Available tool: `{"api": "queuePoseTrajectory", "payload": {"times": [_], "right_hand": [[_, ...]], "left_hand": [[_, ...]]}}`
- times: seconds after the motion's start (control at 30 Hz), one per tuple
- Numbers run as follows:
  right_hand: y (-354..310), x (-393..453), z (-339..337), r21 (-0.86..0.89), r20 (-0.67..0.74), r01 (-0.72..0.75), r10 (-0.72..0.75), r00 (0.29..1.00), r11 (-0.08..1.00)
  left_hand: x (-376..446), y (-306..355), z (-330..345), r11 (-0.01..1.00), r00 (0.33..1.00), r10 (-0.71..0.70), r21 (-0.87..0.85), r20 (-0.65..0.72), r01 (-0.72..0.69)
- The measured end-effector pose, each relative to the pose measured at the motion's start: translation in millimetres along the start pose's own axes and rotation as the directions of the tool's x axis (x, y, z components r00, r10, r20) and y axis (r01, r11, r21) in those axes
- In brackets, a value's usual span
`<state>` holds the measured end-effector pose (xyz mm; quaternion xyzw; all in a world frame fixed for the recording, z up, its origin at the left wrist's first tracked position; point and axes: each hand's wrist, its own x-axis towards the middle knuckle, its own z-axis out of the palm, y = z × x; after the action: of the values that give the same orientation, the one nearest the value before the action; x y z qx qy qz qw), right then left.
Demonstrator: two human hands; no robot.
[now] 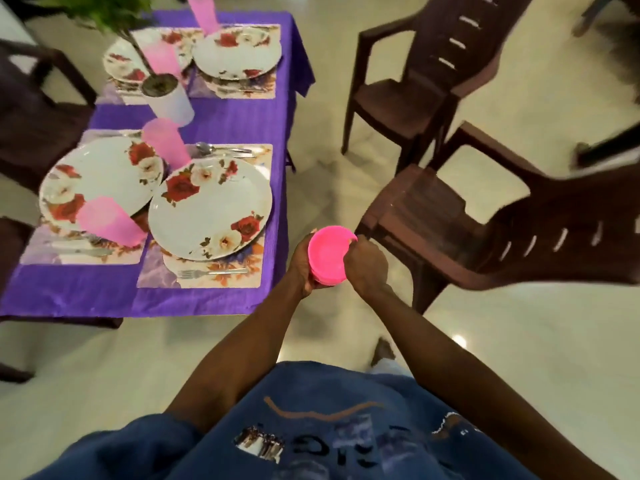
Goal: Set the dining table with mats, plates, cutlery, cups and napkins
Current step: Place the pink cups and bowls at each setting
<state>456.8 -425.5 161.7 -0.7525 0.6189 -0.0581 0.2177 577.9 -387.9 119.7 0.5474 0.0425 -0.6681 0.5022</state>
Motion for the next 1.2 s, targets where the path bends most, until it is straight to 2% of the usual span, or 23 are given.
{"api": "queuePoseTrajectory", "payload": {"times": [0.07, 0.13, 0.23, 0.4, 0.5, 0.7, 0.8, 0.87, 0.93, 1.0, 1.07, 1.1, 1.2], "right_hand": [[7.1, 22.1, -14.4, -0.054, 0.08, 0.103, -0.099, 0.992, 0.993], [10.9, 42.1, -30.5, 0.0, 0.146, 0.175, -0.173, 0.974, 0.985], [7.4, 65.3, -49.6, 0.177, 0.123, 0.219, -0.242, 0.962, 0.96], [-16.1, 90.3, -50.9, 0.298, 0.097, 0.333, -0.375, 0.922, 0.895], [-44.7, 101.5, -42.9, 0.305, 0.171, 0.398, -0.461, 0.871, 0.865], [-117.3, 121.8, -24.3, 0.258, 0.266, 0.512, -0.569, 0.778, 0.82], [-160.8, 134.7, -16.1, 0.258, 0.236, 0.569, -0.622, 0.747, 0.781], [-188.6, 144.4, -13.8, 0.369, 0.21, 0.538, -0.632, 0.746, 0.758], [-217.5, 156.7, -10.4, 0.507, 0.194, 0.465, -0.622, 0.759, 0.726], [-244.2, 168.2, -7.0, 0.633, 0.18, 0.364, -0.588, 0.789, 0.683], [-266.3, 179.0, -3.4, 0.701, 0.223, 0.254, -0.543, 0.809, 0.667], [-275.8, 185.1, 1.1, 0.712, 0.27, 0.197, -0.521, 0.81, 0.674], [-296.9, 203.7, 20.7, 0.694, 0.42, 0.066, -0.478, 0.772, 0.716]], "left_hand": [[2.5, 4.4, 15.2, 0.998, 0.997, 0.039, -0.047, -0.069, -0.042], [2.7, 4.6, 29.2, 0.99, 0.99, 0.071, -0.11, -0.12, -0.084], [0.9, 9.6, 44.6, 0.962, 0.974, 0.113, -0.225, -0.194, -0.156], [-4.3, 25.1, 37.6, 0.886, 0.93, 0.189, -0.353, -0.315, -0.3], [-3.6, 37.6, 22.3, 0.817, 0.886, 0.223, -0.418, -0.405, -0.397], [-9.3, 77.3, -16.0, 0.71, 0.785, 0.34, -0.406, -0.519, -0.576], [0.3, 99.6, -45.8, 0.672, 0.702, 0.431, -0.316, -0.567, -0.669], [8.3, 117.4, -62.5, 0.664, 0.611, 0.496, -0.185, -0.617, -0.725], [8.0, 136.4, -74.5, 0.639, 0.629, 0.429, -0.274, -0.649, -0.719], [7.7, 146.6, -88.5, 0.546, 0.631, 0.374, -0.389, -0.68, -0.742], [9.7, 145.3, -103.1, 0.487, 0.67, 0.291, -0.497, -0.683, -0.718], [9.3, 144.1, -108.6, 0.47, 0.661, 0.263, -0.506, -0.703, -0.724], [3.7, 143.1, -116.7, 0.435, 0.533, 0.233, -0.403, -0.814, -0.805]]}}
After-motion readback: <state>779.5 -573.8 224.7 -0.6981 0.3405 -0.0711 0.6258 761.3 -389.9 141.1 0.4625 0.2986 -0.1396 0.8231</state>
